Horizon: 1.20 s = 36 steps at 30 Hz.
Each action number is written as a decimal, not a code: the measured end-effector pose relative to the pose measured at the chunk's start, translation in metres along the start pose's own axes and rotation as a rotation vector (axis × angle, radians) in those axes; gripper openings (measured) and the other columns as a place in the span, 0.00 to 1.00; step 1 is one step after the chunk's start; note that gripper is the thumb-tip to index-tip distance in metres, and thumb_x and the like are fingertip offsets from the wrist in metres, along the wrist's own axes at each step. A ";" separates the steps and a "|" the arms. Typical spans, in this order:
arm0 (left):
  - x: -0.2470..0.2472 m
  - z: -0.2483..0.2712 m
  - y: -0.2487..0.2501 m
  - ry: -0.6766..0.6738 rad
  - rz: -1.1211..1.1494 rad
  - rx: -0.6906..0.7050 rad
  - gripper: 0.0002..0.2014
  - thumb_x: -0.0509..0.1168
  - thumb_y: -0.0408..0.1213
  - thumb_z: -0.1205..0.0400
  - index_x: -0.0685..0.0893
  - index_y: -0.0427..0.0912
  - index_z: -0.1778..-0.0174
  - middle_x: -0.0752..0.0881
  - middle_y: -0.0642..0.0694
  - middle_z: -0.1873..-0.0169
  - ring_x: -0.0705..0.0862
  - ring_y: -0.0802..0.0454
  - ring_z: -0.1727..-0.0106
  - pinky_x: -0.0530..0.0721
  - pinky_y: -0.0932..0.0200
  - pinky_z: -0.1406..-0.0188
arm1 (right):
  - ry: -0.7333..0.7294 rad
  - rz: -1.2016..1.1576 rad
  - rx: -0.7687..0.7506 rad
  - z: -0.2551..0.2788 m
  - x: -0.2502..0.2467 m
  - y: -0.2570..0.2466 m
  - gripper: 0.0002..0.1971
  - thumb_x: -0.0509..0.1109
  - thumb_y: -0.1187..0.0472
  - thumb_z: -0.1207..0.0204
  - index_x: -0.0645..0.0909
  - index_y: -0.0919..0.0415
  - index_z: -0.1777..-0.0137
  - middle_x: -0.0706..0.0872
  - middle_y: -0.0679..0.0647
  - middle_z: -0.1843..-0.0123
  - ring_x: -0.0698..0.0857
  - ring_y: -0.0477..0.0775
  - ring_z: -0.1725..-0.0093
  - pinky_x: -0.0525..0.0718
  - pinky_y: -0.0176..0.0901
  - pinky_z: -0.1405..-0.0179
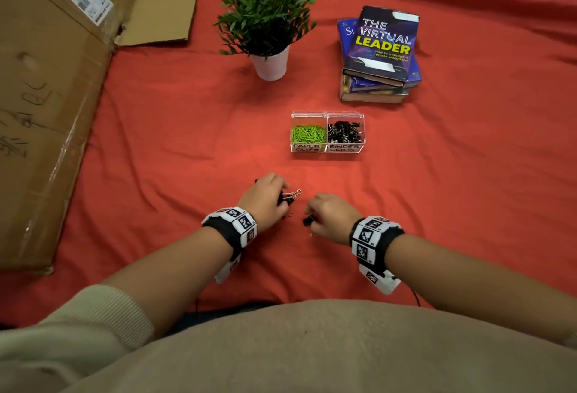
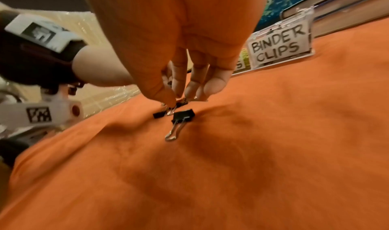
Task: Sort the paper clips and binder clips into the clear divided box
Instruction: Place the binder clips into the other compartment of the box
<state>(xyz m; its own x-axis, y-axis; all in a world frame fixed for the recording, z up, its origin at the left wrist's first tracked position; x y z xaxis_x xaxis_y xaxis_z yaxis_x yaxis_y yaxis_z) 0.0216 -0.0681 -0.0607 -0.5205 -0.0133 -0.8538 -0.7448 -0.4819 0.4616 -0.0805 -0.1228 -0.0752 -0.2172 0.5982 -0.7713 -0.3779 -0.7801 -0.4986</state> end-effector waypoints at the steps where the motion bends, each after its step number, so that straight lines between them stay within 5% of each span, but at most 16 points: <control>1: -0.008 0.000 -0.012 0.028 0.019 -0.044 0.17 0.67 0.38 0.26 0.79 0.43 0.40 0.79 0.44 0.45 0.80 0.44 0.40 0.79 0.48 0.39 | -0.011 0.032 0.012 -0.003 0.005 -0.003 0.15 0.66 0.58 0.29 0.80 0.58 0.42 0.80 0.59 0.44 0.80 0.62 0.41 0.80 0.51 0.41; 7: -0.025 0.002 -0.067 0.019 -0.035 -0.248 0.23 0.64 0.36 0.22 0.74 0.43 0.29 0.76 0.42 0.39 0.78 0.42 0.35 0.76 0.50 0.34 | -0.056 0.247 0.033 -0.007 0.022 -0.010 0.16 0.63 0.58 0.24 0.75 0.63 0.38 0.74 0.61 0.37 0.76 0.64 0.39 0.80 0.55 0.42; 13: -0.018 -0.008 -0.068 -0.070 -0.039 -0.186 0.28 0.62 0.33 0.21 0.69 0.50 0.23 0.73 0.39 0.44 0.78 0.40 0.39 0.77 0.49 0.36 | -0.058 0.105 0.039 -0.012 0.013 -0.008 0.12 0.66 0.61 0.27 0.80 0.66 0.47 0.81 0.62 0.43 0.81 0.64 0.43 0.77 0.49 0.45; 18: -0.011 -0.014 -0.063 -0.140 -0.080 -0.109 0.26 0.60 0.27 0.22 0.76 0.51 0.28 0.71 0.39 0.47 0.76 0.40 0.44 0.76 0.52 0.42 | 0.242 -0.116 0.175 -0.018 -0.075 0.026 0.06 0.72 0.64 0.31 0.84 0.62 0.55 0.85 0.56 0.53 0.83 0.57 0.54 0.76 0.40 0.57; 23: -0.012 -0.017 -0.065 -0.149 -0.131 -0.108 0.18 0.63 0.32 0.21 0.79 0.46 0.35 0.72 0.40 0.46 0.80 0.38 0.46 0.81 0.46 0.46 | 0.485 -0.102 0.257 -0.033 -0.165 0.067 0.06 0.73 0.64 0.32 0.85 0.62 0.55 0.84 0.56 0.55 0.78 0.51 0.59 0.72 0.38 0.58; 29: -0.014 -0.018 -0.071 -0.166 -0.128 -0.138 0.16 0.66 0.34 0.21 0.77 0.42 0.38 0.72 0.42 0.41 0.82 0.37 0.46 0.82 0.43 0.45 | 0.361 0.050 0.250 -0.065 -0.167 0.077 0.10 0.72 0.62 0.31 0.85 0.60 0.50 0.84 0.60 0.48 0.81 0.62 0.49 0.80 0.49 0.48; 33: -0.013 -0.018 -0.070 -0.167 -0.143 -0.108 0.14 0.69 0.37 0.23 0.77 0.41 0.43 0.76 0.44 0.43 0.82 0.38 0.45 0.82 0.42 0.47 | 0.401 0.176 0.129 -0.061 -0.145 0.033 0.13 0.69 0.60 0.28 0.83 0.56 0.43 0.81 0.56 0.40 0.74 0.63 0.38 0.79 0.57 0.40; 36: -0.012 -0.018 -0.068 -0.176 -0.144 -0.095 0.13 0.70 0.38 0.23 0.78 0.41 0.46 0.79 0.44 0.44 0.82 0.40 0.44 0.82 0.46 0.47 | 0.160 0.124 -0.052 -0.061 -0.072 -0.015 0.15 0.67 0.64 0.28 0.82 0.55 0.41 0.80 0.53 0.39 0.73 0.58 0.36 0.77 0.55 0.37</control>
<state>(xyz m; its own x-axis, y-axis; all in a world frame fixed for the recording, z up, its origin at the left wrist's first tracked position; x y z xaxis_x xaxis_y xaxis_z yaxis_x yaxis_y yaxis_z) 0.0864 -0.0510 -0.0862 -0.4827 0.2100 -0.8502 -0.7784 -0.5478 0.3066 -0.0037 -0.1654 -0.0359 -0.1121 0.4632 -0.8792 -0.3089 -0.8571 -0.4122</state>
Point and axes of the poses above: each hand's wrist, its own z-axis away from the middle knuckle, its own x-axis out of the palm, y = z × x, the point moved 10 cm from there along -z, towards the middle knuckle
